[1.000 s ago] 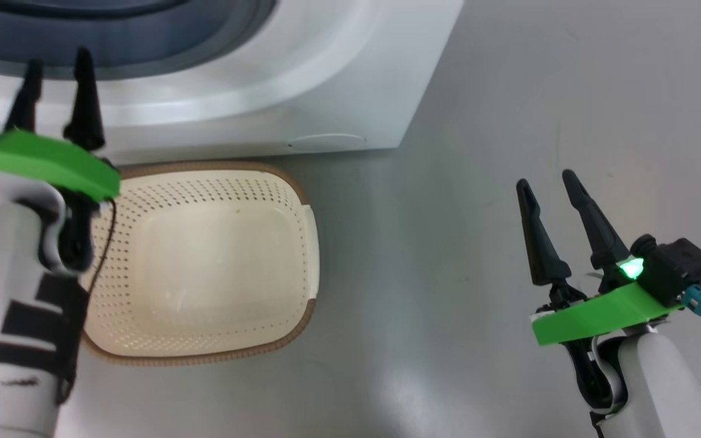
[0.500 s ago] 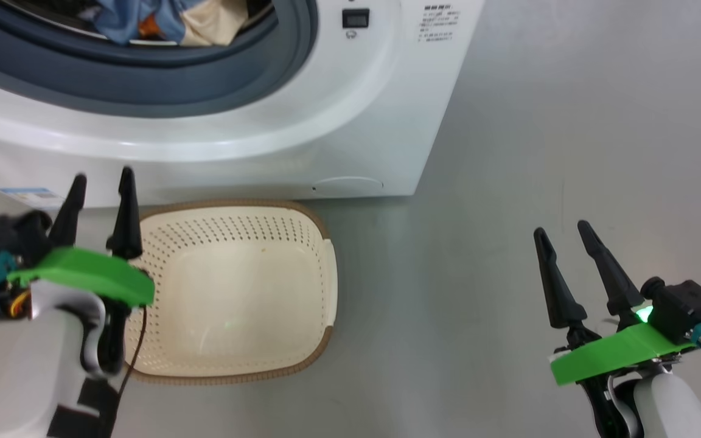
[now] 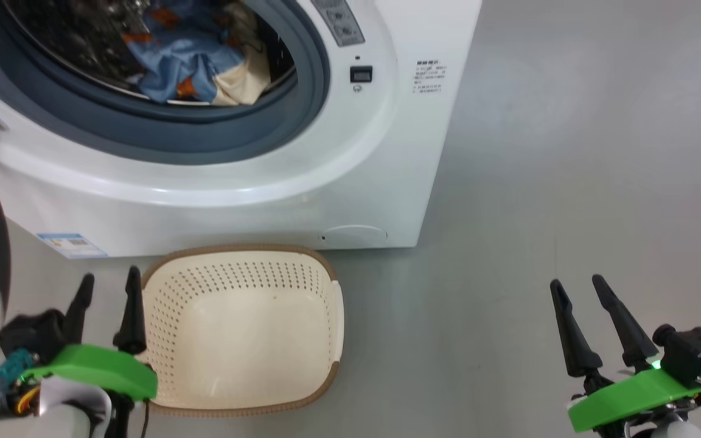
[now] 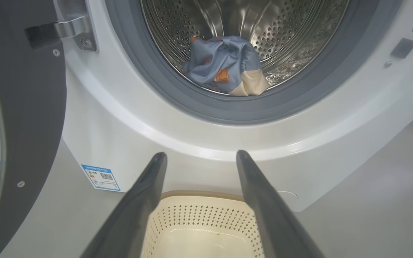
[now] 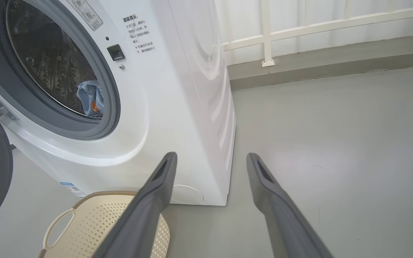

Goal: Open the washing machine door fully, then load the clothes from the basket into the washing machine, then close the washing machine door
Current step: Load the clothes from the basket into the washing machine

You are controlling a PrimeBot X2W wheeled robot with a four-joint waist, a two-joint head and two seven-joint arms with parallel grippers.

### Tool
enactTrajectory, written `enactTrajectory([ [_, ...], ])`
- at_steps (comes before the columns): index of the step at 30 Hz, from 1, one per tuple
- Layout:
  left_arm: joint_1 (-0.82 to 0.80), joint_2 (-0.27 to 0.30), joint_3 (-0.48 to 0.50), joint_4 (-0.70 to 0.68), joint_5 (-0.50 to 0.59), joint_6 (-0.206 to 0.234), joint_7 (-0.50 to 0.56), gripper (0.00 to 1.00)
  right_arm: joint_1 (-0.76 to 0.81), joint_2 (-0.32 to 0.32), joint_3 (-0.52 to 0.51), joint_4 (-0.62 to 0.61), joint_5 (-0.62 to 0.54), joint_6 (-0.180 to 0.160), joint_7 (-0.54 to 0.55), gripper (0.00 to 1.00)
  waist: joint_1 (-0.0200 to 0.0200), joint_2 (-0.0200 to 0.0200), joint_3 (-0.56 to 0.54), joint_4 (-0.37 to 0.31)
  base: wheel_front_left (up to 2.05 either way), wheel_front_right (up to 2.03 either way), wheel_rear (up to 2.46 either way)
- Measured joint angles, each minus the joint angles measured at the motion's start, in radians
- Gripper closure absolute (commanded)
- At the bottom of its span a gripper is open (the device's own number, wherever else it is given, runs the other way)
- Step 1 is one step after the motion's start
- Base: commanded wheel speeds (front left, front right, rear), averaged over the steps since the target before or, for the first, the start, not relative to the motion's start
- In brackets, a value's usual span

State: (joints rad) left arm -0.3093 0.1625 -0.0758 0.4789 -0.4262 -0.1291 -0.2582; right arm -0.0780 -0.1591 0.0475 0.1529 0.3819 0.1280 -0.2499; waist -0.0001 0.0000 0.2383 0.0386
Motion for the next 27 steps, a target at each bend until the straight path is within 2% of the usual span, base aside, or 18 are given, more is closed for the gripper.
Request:
enactTrajectory([
  [27, 0.295, -0.017, 0.064, -0.17, 0.056, 0.0, 0.0, 0.0, 0.173, -0.013, -0.057, -0.007, 0.028, 0.0, 0.0, 0.0, 0.0, 0.0, -0.176, -0.005, 0.0, 0.0, 0.0],
])
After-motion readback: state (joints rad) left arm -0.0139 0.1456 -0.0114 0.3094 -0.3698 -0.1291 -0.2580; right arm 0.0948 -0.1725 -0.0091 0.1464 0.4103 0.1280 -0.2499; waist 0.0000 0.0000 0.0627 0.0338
